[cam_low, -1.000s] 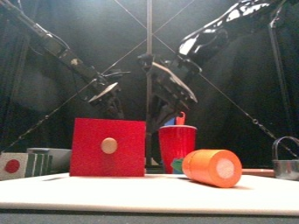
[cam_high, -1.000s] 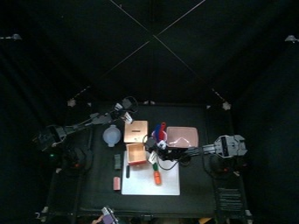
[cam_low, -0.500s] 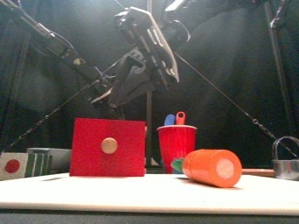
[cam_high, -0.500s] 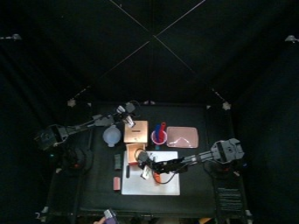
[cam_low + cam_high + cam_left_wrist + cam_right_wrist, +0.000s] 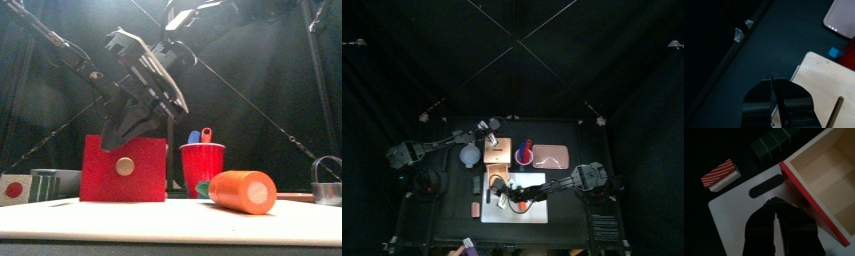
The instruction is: Close drawer
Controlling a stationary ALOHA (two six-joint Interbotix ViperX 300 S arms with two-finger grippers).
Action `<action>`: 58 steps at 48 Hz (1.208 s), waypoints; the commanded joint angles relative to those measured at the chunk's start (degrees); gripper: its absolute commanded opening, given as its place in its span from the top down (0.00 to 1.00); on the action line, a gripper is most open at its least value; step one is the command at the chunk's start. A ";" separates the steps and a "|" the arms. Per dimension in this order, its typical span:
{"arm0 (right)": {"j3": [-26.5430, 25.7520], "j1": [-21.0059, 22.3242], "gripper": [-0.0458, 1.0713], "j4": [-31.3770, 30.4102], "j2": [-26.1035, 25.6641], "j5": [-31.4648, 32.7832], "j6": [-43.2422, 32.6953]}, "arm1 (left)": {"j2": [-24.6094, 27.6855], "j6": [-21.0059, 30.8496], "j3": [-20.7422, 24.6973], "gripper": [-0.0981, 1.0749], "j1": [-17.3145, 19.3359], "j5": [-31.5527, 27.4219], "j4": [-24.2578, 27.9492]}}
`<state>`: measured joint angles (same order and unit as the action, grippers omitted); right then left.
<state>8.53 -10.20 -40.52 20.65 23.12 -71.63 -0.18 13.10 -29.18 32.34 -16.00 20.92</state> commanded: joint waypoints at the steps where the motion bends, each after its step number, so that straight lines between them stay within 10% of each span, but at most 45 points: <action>1: -1.76 0.26 0.88 -0.18 -1.23 0.00 0.00 | 0.26 -1.49 2.55 0.56 0.00 -2.37 0.09; 27: -2.81 0.44 0.88 -0.53 0.35 -0.26 0.00 | 7.12 -25.84 12.04 0.57 0.26 -16.61 -17.67; 58: -5.45 2.64 0.88 -3.16 3.43 -0.09 0.00 | 8.96 -27.25 12.74 0.57 0.00 -18.54 -18.02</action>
<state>4.66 -8.61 -43.15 25.22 22.94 -71.63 9.32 -14.24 -17.23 32.87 -34.37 2.90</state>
